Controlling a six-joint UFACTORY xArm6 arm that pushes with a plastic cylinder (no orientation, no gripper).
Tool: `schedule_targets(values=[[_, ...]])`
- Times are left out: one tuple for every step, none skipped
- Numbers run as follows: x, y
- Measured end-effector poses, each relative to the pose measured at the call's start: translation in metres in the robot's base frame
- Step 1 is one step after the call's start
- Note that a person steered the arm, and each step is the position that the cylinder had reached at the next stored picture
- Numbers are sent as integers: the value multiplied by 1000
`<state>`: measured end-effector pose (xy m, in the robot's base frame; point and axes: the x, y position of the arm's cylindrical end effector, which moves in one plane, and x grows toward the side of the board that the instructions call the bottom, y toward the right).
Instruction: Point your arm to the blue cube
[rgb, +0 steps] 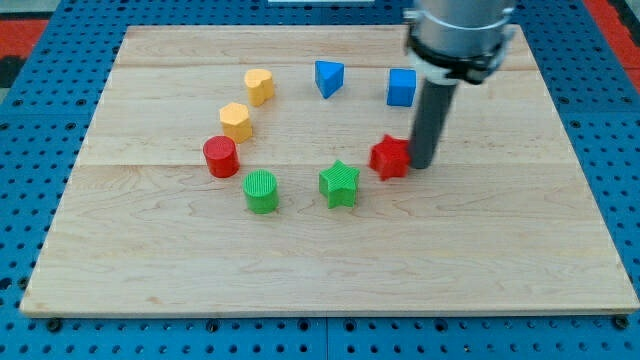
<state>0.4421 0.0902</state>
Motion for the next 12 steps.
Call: schedule_targets(values=[[0, -14], [-7, -6], [4, 78], [54, 114], [57, 111], [56, 111], [52, 111], [50, 111], [48, 112], [43, 131], [9, 158], [-31, 123]])
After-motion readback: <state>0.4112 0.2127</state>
